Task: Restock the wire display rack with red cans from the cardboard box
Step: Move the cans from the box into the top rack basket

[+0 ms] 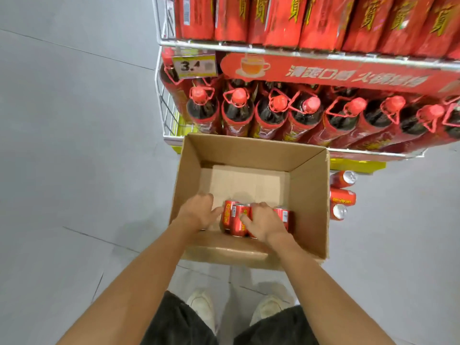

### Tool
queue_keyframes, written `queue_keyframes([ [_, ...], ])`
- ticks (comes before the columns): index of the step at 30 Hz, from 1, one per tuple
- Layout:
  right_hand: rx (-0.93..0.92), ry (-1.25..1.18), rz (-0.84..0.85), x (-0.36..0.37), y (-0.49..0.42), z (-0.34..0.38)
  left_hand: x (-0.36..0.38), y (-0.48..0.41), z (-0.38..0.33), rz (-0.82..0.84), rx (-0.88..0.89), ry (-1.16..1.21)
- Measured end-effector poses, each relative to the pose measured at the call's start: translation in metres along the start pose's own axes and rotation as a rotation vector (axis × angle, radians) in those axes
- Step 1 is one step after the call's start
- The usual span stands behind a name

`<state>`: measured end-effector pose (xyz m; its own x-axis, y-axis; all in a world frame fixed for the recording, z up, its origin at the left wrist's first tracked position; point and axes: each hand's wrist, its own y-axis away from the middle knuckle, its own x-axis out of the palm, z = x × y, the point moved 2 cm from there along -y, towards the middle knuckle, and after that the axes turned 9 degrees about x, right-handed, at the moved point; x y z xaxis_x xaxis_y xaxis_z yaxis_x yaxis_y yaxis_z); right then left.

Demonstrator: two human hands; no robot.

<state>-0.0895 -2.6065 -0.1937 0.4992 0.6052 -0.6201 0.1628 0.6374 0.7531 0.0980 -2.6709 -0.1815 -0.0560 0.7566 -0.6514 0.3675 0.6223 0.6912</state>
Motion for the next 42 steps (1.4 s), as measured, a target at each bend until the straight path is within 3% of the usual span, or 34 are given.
queue_keyframes([
  [6,0.112,-0.049,0.004,0.057,-0.073,0.002,0.06,-0.072,0.047,0.003,-0.166,0.131],
  [15,0.153,-0.043,-0.017,0.083,-0.116,0.012,0.101,-0.117,0.079,-0.079,-0.329,0.451],
  [22,0.188,-0.07,-0.034,0.088,-0.131,0.011,0.108,-0.123,0.074,-0.259,-0.422,0.353],
  [42,0.285,-0.277,-0.11,0.088,-0.149,0.006,0.113,-0.132,0.065,-0.434,-0.598,0.319],
])
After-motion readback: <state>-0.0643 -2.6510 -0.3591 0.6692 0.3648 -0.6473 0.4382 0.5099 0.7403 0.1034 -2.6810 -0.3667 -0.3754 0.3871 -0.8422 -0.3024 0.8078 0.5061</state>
